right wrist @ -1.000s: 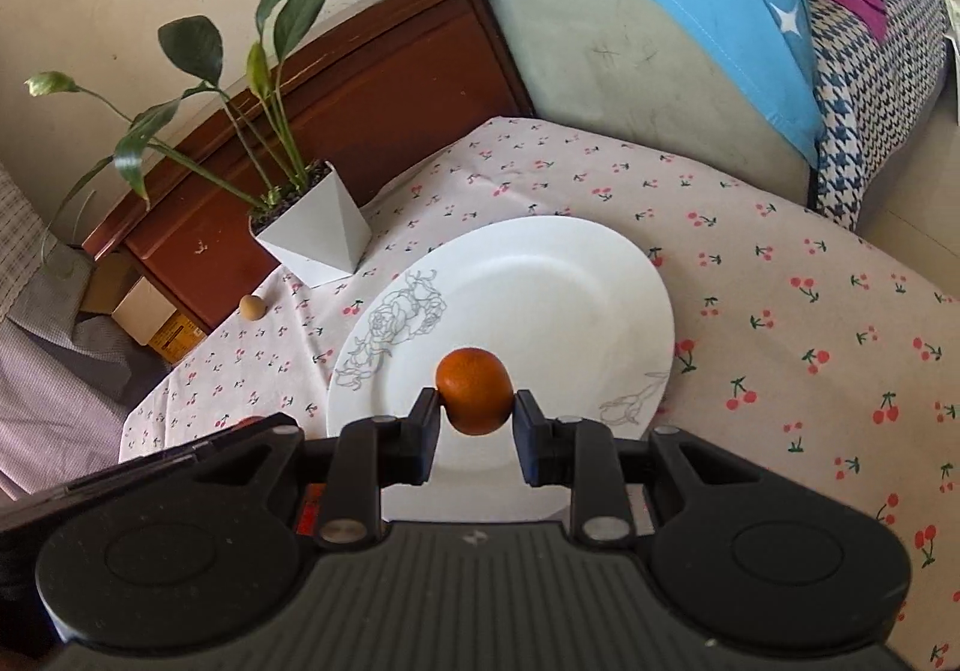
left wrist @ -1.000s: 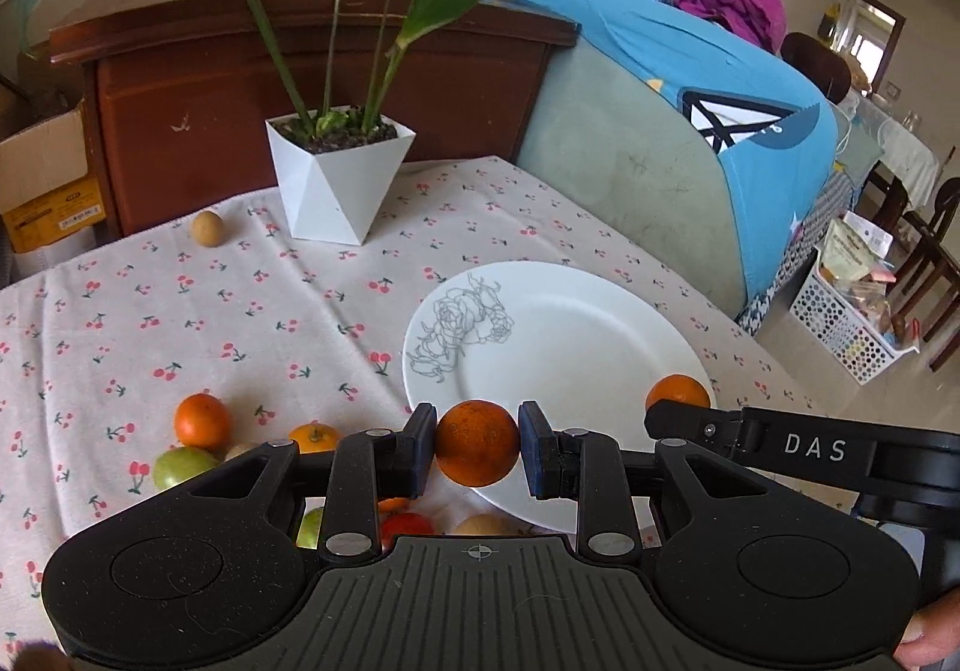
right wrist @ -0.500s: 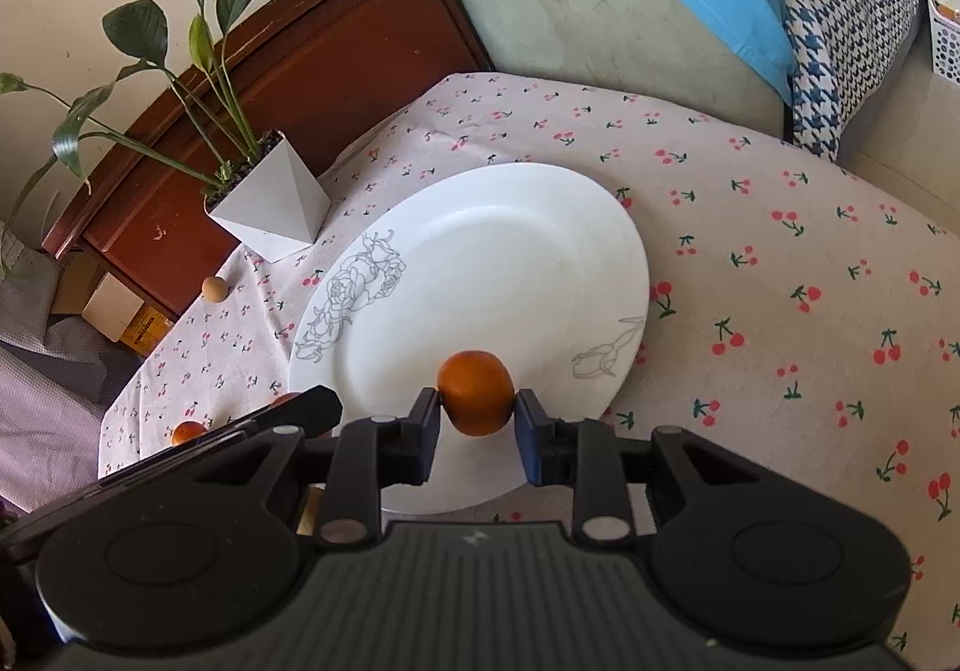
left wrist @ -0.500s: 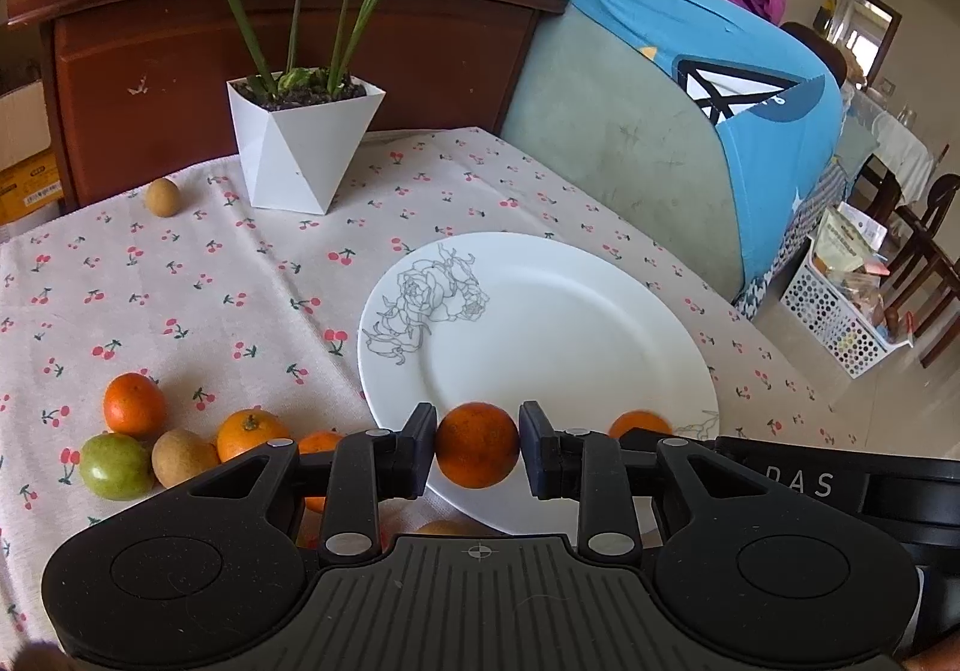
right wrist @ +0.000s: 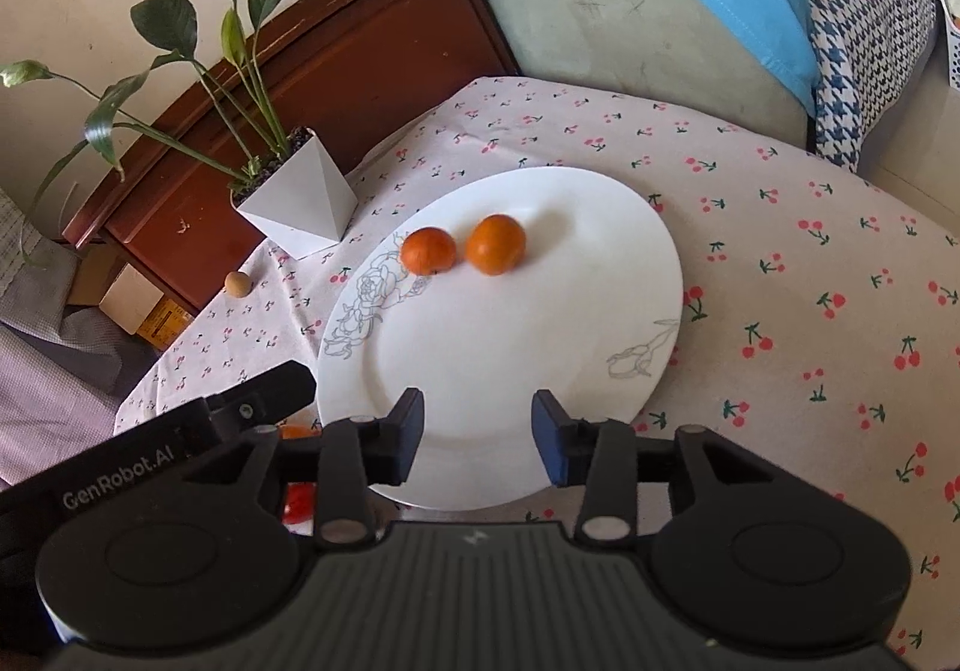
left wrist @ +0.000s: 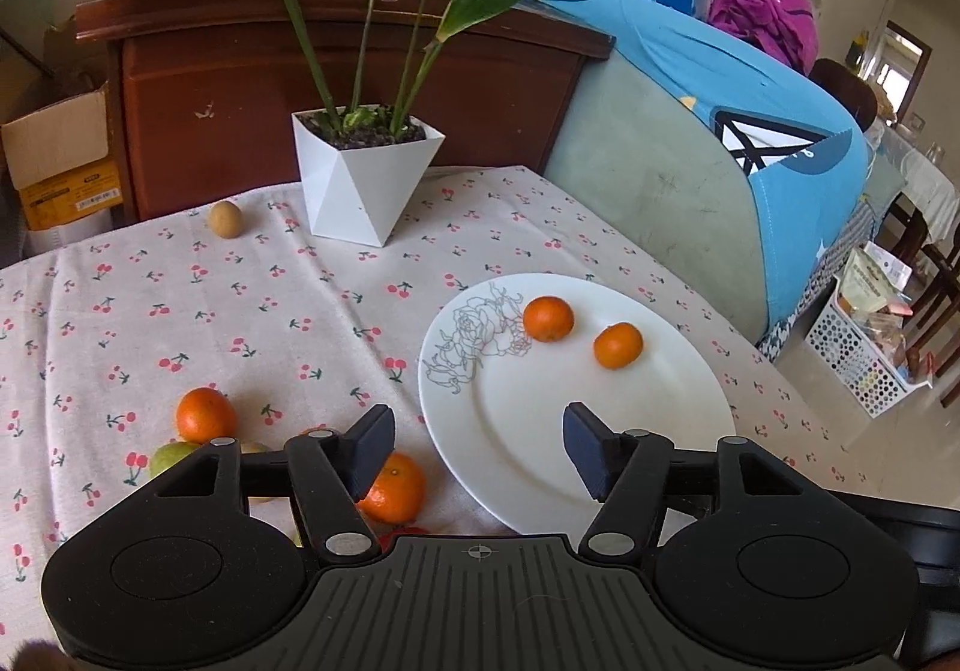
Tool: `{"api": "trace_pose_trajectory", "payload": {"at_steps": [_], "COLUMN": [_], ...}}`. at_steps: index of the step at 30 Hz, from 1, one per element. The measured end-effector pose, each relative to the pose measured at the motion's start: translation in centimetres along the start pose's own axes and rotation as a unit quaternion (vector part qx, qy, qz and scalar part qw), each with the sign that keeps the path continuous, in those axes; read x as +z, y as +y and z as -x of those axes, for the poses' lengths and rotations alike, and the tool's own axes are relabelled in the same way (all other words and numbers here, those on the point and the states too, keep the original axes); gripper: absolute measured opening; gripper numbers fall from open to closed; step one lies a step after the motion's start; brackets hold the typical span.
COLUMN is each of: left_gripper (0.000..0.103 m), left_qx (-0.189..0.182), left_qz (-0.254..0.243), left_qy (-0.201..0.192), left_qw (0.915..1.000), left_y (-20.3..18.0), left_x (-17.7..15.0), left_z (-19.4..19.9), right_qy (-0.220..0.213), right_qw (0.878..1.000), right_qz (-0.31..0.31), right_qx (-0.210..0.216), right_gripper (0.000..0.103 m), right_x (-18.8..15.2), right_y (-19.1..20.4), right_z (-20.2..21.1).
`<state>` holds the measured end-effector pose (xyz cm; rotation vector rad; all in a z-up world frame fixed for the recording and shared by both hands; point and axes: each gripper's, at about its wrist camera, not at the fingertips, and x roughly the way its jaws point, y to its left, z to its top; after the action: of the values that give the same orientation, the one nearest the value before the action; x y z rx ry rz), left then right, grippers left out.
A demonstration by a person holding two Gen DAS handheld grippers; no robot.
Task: Organize fruits
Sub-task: 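Carry both tangerines onto the white plate and open both tools, then move both open tools back toward the fruit pile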
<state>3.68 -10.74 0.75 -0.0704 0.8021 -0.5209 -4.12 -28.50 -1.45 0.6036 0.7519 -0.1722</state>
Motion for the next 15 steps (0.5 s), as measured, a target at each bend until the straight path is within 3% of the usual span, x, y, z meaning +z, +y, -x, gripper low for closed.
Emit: {"api": "trace_pose_trajectory", "payload": {"at_steps": [15], "left_gripper": [0.064], "left_qx": [0.079], "left_qz": [0.078], "left_qy": [-0.016], "left_qw": [0.9937], "left_y": [6.1], "left_x": [0.8], "left_z": [3.9], "right_qy": [0.016], "right_qw": [0.996], "right_qz": [0.068], "right_qx": [0.06], "right_gripper": [0.046], "right_x": [-1.6], "right_y": [3.5], "right_z": [0.3]}}
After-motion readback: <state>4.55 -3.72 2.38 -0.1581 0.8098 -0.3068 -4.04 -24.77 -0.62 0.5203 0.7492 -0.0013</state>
